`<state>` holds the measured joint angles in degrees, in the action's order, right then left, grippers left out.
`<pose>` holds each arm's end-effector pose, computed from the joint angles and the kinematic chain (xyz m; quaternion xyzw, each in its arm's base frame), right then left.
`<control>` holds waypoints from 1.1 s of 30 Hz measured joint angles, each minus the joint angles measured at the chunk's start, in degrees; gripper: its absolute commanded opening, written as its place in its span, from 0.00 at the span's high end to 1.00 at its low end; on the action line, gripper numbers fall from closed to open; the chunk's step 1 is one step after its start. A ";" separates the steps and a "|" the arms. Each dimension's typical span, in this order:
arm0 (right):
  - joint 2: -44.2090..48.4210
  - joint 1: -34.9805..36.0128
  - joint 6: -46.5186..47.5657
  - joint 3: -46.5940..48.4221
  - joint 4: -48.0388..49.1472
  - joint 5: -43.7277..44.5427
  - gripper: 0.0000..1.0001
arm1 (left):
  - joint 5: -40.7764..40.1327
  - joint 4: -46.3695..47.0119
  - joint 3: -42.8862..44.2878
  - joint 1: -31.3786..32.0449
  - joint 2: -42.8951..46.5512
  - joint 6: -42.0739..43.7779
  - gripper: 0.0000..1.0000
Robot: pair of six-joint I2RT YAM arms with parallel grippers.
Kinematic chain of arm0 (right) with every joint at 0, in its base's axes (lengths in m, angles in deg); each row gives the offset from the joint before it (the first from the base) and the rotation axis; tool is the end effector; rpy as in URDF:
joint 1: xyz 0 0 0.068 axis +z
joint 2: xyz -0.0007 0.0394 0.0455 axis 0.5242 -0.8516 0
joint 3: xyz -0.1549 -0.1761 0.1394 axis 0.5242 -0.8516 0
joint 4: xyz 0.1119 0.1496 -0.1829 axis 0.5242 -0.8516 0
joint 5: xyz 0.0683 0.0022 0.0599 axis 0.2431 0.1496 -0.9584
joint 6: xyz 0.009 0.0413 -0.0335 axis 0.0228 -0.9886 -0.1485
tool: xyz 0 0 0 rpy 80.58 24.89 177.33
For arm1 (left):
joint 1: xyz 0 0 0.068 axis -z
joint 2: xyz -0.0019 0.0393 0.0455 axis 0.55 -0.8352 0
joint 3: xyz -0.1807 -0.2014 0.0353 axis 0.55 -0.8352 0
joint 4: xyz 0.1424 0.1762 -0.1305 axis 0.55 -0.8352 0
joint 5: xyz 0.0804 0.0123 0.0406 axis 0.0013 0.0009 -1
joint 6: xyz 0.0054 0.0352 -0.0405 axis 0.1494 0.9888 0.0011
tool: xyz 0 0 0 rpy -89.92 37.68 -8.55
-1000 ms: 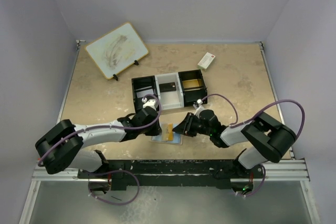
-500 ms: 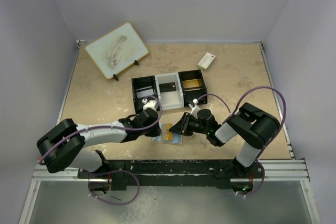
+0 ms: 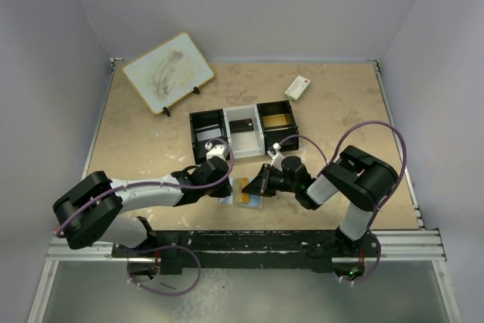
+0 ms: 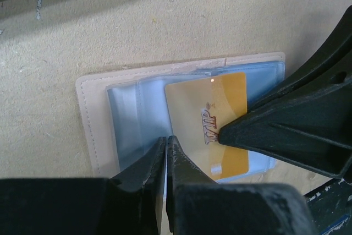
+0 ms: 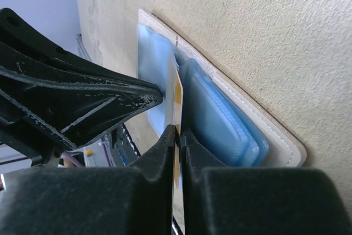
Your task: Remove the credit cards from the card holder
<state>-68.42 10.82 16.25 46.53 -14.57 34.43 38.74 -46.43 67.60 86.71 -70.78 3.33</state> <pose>0.1823 0.1864 0.1026 0.0231 0.8090 0.5506 0.2045 0.1516 -0.1942 0.1469 0.0081 0.9355 -0.2208 0.2756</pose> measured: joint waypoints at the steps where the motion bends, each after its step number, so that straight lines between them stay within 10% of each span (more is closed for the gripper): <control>1: -0.33 0.00 -0.13 0.00 -0.02 -0.22 1.00 | -0.07 0.00 0.00 0.00 0.00 0.00 0.99; 15: 25.31 0.26 4.42 -1.81 -24.04 12.72 1.00 | -2.10 -0.87 -1.01 0.44 1.75 -1.07 0.97; 27: 54.34 0.26 26.27 -1.66 -37.11 23.91 1.00 | -4.79 -11.23 0.46 0.44 13.90 -0.13 0.48; 33: 62.62 0.28 44.30 -0.61 -38.12 36.76 1.00 | -12.59 -21.46 5.90 0.44 20.02 0.68 0.42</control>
<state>-5.80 11.11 60.56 45.92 -52.69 71.19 26.15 -67.89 73.50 87.14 -50.75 4.00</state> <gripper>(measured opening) 0.007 0.559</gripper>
